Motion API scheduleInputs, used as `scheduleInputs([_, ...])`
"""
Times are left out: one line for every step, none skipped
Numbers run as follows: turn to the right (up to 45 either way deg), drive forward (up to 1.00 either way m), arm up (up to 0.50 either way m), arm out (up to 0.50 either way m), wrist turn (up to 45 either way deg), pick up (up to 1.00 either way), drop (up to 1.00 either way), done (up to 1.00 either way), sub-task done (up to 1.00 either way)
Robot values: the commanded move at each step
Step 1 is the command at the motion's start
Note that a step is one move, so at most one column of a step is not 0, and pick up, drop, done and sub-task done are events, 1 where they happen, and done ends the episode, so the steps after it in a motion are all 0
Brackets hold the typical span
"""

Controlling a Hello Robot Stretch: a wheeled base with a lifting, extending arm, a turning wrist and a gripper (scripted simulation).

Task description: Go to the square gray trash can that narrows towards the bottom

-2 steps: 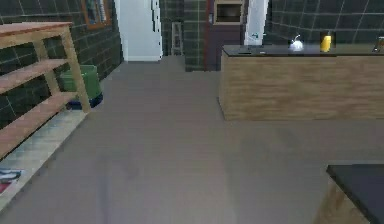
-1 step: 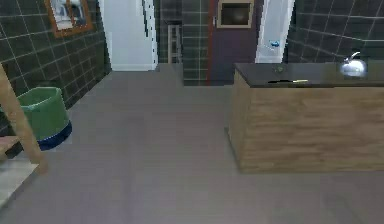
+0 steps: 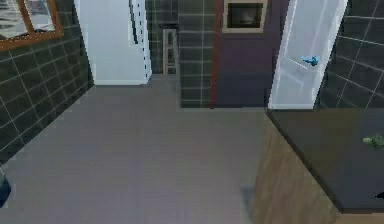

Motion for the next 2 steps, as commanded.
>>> scheduleInputs([0.0, 1.00, 0.00, 0.00, 0.0, 0.00, 0.00, 0.00, 0.00])
scheduleInputs([12.0, 0.00, 0.00, 0.00, 0.0, 0.00, 0.00, 0.00, 0.00])
